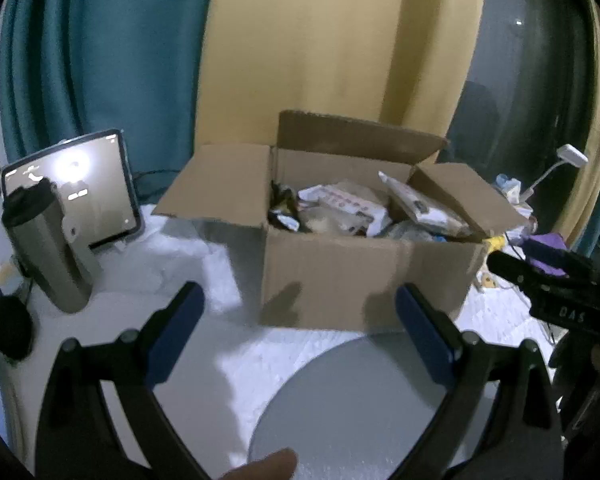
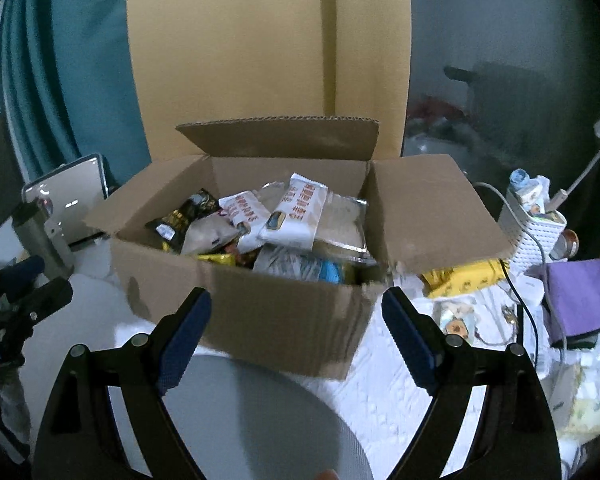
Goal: Organize snacks
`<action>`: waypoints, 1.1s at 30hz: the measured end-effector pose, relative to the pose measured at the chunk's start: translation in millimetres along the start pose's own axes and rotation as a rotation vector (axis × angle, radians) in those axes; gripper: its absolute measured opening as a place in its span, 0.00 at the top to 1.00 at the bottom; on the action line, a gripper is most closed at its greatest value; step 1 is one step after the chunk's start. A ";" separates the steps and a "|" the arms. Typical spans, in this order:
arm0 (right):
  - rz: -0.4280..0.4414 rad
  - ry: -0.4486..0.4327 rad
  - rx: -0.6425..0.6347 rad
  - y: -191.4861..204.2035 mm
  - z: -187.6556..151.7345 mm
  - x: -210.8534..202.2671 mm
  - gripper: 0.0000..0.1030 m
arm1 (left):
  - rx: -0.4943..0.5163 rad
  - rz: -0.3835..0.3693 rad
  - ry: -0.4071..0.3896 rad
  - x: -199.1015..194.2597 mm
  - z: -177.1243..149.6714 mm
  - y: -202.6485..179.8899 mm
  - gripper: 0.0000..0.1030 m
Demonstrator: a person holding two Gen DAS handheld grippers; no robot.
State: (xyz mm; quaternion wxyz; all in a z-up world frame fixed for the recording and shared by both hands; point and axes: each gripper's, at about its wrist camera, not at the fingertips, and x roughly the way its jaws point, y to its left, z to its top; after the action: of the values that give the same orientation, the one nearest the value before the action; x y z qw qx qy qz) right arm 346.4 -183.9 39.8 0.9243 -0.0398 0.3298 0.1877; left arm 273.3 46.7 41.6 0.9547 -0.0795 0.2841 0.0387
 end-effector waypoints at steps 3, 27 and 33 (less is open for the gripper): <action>-0.009 -0.010 -0.008 4.7 -9.5 -13.5 0.13 | 0.008 0.002 -0.013 -13.0 -7.0 -2.2 0.05; -0.035 -0.308 -0.075 52.1 -24.6 -177.1 0.13 | 0.091 0.091 -0.304 -148.2 -15.0 -18.7 0.05; -0.057 -0.355 -0.088 58.8 -30.9 -201.6 0.13 | 0.098 0.126 -0.413 -173.1 -21.2 -21.5 0.05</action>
State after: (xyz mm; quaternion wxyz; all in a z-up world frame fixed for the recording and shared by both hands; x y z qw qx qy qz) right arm 162.5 -200.2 144.6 0.9703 -0.0559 0.1516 0.1799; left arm 119.9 16.9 121.9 0.9910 -0.0055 0.0887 0.0999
